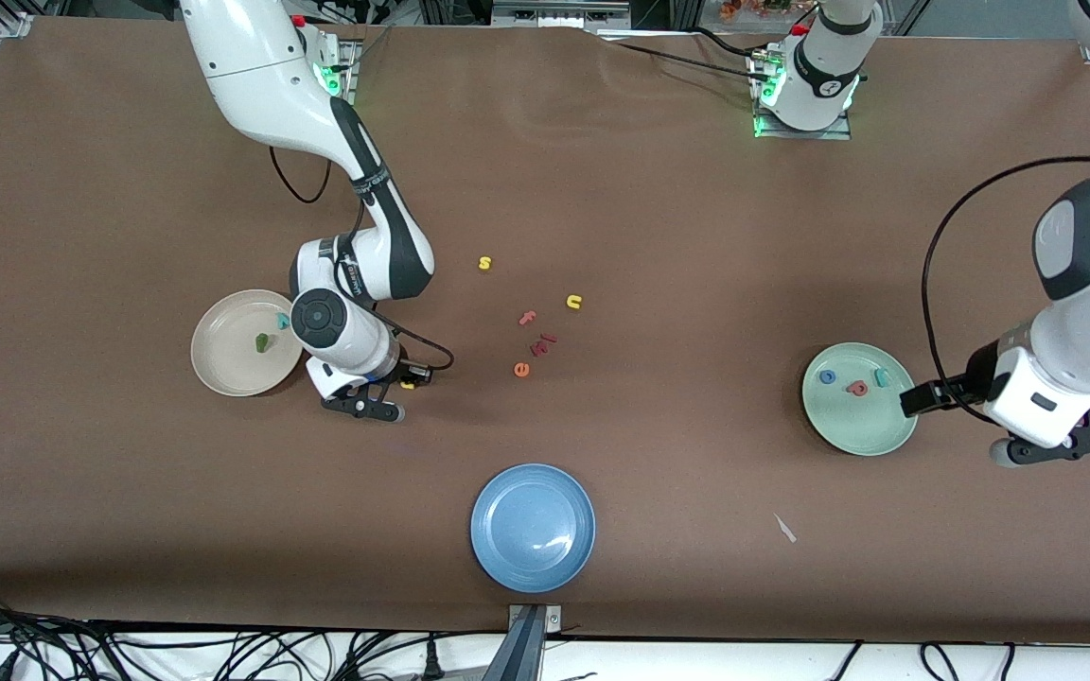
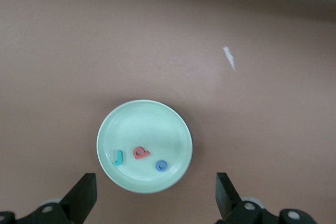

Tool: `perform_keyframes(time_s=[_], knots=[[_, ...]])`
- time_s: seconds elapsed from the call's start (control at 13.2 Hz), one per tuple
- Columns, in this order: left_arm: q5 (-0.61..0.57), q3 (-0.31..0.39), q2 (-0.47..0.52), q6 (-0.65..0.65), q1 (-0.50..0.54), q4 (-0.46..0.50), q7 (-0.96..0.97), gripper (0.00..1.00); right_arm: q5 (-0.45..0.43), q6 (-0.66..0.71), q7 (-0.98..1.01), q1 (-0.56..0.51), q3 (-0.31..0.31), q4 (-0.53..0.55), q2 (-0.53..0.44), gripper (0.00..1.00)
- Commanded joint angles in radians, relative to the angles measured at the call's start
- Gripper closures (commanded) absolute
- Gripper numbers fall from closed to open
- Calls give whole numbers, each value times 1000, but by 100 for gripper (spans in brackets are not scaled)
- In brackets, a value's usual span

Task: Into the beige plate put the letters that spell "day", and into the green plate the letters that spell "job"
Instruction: 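Carry the yellow D to the white plate while the left gripper withdraws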

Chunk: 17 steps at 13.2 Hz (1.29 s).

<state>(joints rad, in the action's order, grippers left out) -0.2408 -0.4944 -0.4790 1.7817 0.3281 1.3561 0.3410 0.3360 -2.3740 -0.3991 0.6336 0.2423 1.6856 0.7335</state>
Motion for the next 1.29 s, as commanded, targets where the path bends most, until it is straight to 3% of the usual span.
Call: perform_keyframes(time_s=[0.0,0.3,0.68,0.99,1.06,1.22], knots=[[6,-30,34,-137,5,-75,-80,0,15,-4,-4,-5,-3,-32,29,79],[78,-35,42,-185,-4,-100,-77,0,3,22,11,-5,6,-47,17,82],[77,-33,91,-183,-17,-98,-86,0,-9,223,210,-2,121,-29,-66,83],[74,-41,105,-186,-26,-95,-103,0,-11,234,400,0,195,118,-196,83],[69,-30,106,-188,-56,-91,-158,0,-15,230,454,0,216,171,-235,83],[101,81,141,-188,-156,-83,-188,0,-22,219,575,0,274,242,-275,83]])
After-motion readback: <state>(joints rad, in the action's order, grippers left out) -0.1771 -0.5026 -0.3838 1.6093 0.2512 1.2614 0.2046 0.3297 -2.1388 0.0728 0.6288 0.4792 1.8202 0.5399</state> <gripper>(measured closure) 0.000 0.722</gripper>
